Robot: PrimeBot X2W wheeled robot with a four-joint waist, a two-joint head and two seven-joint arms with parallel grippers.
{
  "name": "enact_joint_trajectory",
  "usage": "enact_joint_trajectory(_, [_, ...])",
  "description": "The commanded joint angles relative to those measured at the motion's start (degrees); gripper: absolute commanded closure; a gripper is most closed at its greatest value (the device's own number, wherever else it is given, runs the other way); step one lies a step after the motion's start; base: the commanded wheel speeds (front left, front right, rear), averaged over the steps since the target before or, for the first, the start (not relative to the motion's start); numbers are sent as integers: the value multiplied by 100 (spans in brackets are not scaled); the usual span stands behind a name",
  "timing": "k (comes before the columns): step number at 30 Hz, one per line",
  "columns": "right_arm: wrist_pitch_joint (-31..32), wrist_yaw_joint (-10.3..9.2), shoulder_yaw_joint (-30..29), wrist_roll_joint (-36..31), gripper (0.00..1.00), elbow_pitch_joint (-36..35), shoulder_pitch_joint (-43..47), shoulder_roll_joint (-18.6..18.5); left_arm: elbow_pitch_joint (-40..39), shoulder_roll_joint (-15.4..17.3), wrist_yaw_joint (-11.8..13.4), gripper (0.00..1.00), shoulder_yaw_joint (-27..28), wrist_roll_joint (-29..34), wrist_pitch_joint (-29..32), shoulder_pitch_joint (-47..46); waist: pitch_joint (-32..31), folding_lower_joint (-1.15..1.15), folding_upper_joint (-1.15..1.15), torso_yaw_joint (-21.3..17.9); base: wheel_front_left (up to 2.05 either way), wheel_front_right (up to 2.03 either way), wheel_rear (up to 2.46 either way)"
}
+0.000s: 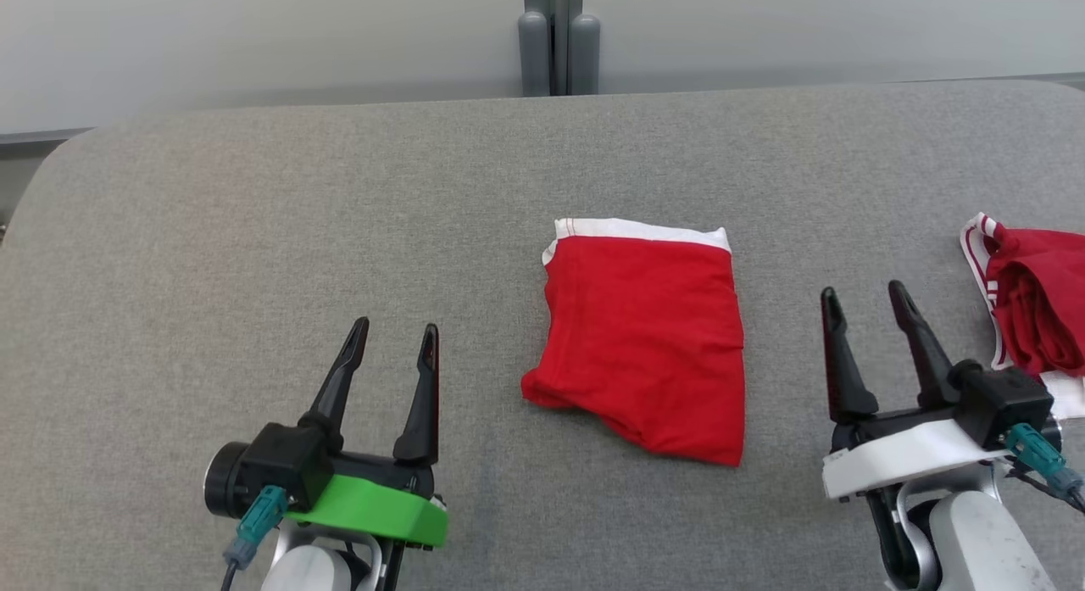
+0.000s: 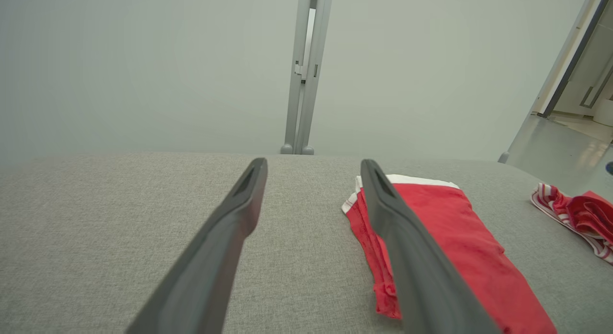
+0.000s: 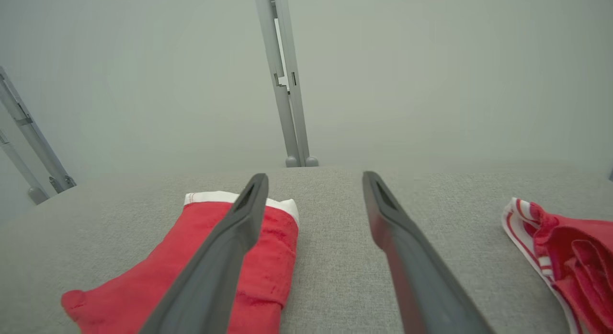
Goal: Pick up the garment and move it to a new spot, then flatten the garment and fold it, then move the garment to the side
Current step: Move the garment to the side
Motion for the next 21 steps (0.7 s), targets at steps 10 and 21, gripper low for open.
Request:
enact_joint_trajectory(10, [144,-2,424,691,0,1086,-482,67,-41,21,-10,0,-249,-72,0,-284,575,0,0,545,0,0,0])
enact_joint_trajectory(21, [563,-2,269,1194,0,2292,-1077,169,-35,21,94,0,-436,-169,0,-408,817,0,0,1067,0,0,0])
